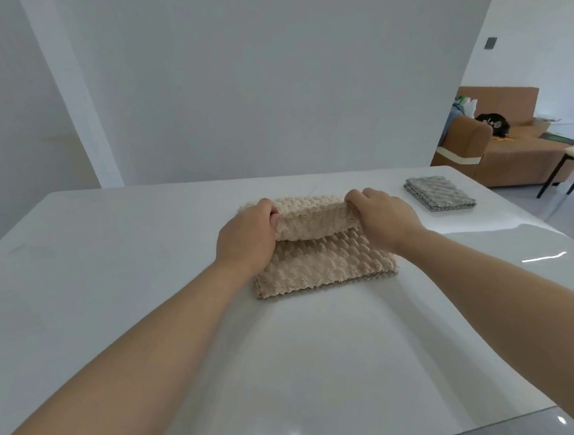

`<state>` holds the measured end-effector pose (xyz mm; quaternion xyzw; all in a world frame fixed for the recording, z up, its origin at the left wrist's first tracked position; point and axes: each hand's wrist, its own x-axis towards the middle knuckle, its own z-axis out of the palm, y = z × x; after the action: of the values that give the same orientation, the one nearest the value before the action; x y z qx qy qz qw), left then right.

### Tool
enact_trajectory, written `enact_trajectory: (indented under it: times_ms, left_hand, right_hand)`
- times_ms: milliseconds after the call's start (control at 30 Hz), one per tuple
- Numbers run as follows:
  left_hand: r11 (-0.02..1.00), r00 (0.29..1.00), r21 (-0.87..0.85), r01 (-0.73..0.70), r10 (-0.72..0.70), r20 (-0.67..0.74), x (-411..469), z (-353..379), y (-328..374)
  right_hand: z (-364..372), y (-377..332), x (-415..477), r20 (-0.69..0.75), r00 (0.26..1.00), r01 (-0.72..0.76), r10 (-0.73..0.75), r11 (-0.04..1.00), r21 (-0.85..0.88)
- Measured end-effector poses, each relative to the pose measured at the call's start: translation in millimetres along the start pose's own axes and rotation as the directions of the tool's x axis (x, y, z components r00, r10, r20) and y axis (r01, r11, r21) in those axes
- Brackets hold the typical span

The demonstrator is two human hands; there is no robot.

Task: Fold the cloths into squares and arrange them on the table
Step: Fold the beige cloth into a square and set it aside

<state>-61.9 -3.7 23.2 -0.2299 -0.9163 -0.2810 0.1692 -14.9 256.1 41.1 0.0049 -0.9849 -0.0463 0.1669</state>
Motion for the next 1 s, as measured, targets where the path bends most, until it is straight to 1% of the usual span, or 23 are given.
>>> enact_trajectory:
  times_ms: [67, 133, 267, 367, 433, 500, 567, 700, 833, 1000]
  left_hand:
    - [1.000, 1.000, -0.015, 0.003, -0.003, -0.017, 8.5, -5.2, 4.4]
    - [1.000, 1.000, -0.027, 0.003, -0.003, 0.003, 14.3, -11.2, 9.7]
    - [0.999, 0.998, -0.037, -0.037, 0.039, 0.043, 9.8, -23.4, 19.9]
    - [0.996, 0.991, 0.004, -0.091, 0.090, 0.104, -3.6, -29.9, 20.8]
    - [0.990, 0.978, 0.071, -0.123, 0.109, 0.176, -16.7, -31.2, 19.2]
    - [0.981, 0.961, 0.114, -0.159, 0.127, 0.244, -33.4, -29.0, 15.6]
    - [0.970, 0.949, 0.141, -0.198, 0.154, 0.276, -52.8, -24.5, 10.2]
    - [0.936, 0.925, 0.170, -0.307, 0.251, 0.285, -87.8, -13.7, -2.5]
    - [0.922, 0.908, 0.099, -0.374, 0.342, 0.243, -108.7, -11.3, -4.7]
    - [0.917, 0.889, 0.003, -0.398, 0.385, 0.249, -123.7, -18.1, 5.2]
  right_hand:
    - [-4.3, 5.6, 3.5, -0.033, 0.999, 0.008, -0.008, 1.000, -0.011]
    - [-10.6, 9.0, 3.2, -0.052, 0.998, 0.024, -0.023, 1.000, 0.003]
    - [-24.0, 11.3, -5.9, -0.067, 0.995, 0.074, -0.069, 0.994, 0.082]
    - [-31.0, 15.6, -16.6, 0.000, 0.992, 0.122, -0.122, 0.988, 0.095]
    - [-31.8, 16.7, -27.8, 0.072, 0.983, 0.163, -0.171, 0.981, 0.107]
    - [-30.2, 15.6, -41.6, 0.114, 0.972, 0.192, -0.205, 0.975, 0.113]
    - [-26.3, 13.6, -57.5, 0.133, 0.963, 0.219, -0.234, 0.968, 0.120]
    - [-13.4, 10.8, -89.4, 0.112, 0.943, 0.298, -0.314, 0.945, 0.138]
    - [-2.7, 8.2, -115.6, 0.124, 0.928, 0.333, -0.351, 0.932, 0.145]
    - [-2.5, 7.1, -138.1, 0.149, 0.929, 0.309, -0.338, 0.933, 0.186]
